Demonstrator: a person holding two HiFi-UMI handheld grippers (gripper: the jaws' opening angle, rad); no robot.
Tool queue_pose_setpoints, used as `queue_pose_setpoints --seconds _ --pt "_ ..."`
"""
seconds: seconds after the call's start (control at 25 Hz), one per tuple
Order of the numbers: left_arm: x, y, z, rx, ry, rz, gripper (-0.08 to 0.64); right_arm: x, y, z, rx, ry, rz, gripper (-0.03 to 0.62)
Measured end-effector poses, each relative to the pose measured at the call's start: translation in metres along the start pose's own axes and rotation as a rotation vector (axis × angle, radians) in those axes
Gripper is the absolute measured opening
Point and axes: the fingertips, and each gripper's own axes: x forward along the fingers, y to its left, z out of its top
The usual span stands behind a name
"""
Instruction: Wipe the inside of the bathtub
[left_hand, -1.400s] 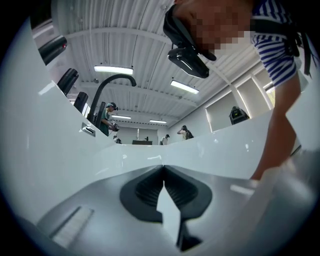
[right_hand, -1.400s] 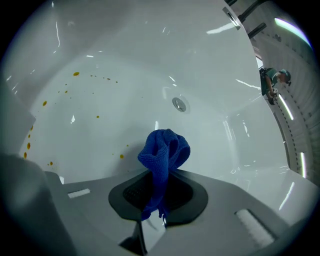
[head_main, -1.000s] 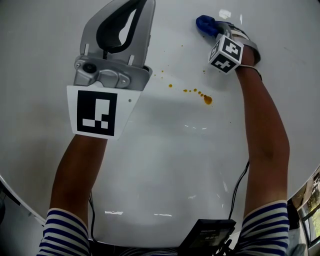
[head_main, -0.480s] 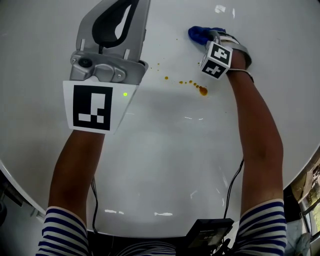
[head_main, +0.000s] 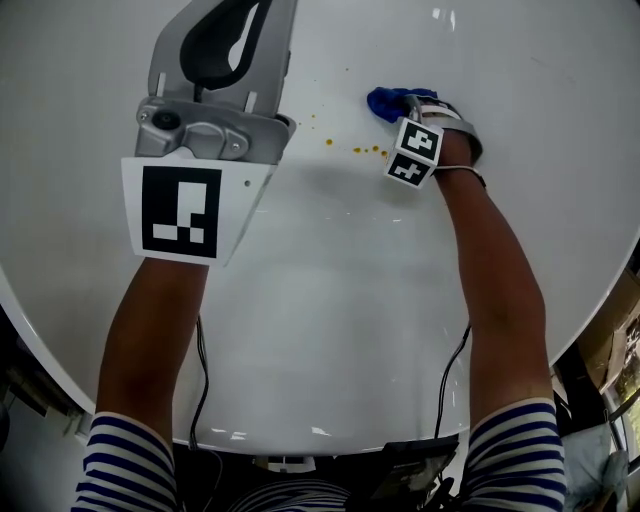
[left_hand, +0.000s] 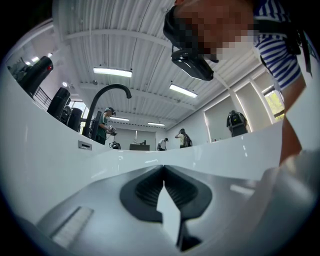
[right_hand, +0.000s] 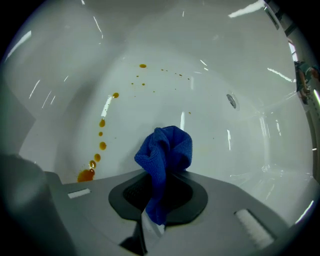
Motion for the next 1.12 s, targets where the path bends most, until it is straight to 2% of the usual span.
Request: queue_pose_setpoints --seconds 0.48,1.12 --pt "-0.019 -0.016 0.049 -0.008 -0.015 -0.017 0.003 -0.039 0.104 0.004 0.028 0.024 0.112 0.051" --pt "-0.018 -0.016 0.064 -0.022 -0.011 -0.024 0.003 -0.059 0.215 0.014 0.019 0.044 0.318 0.051"
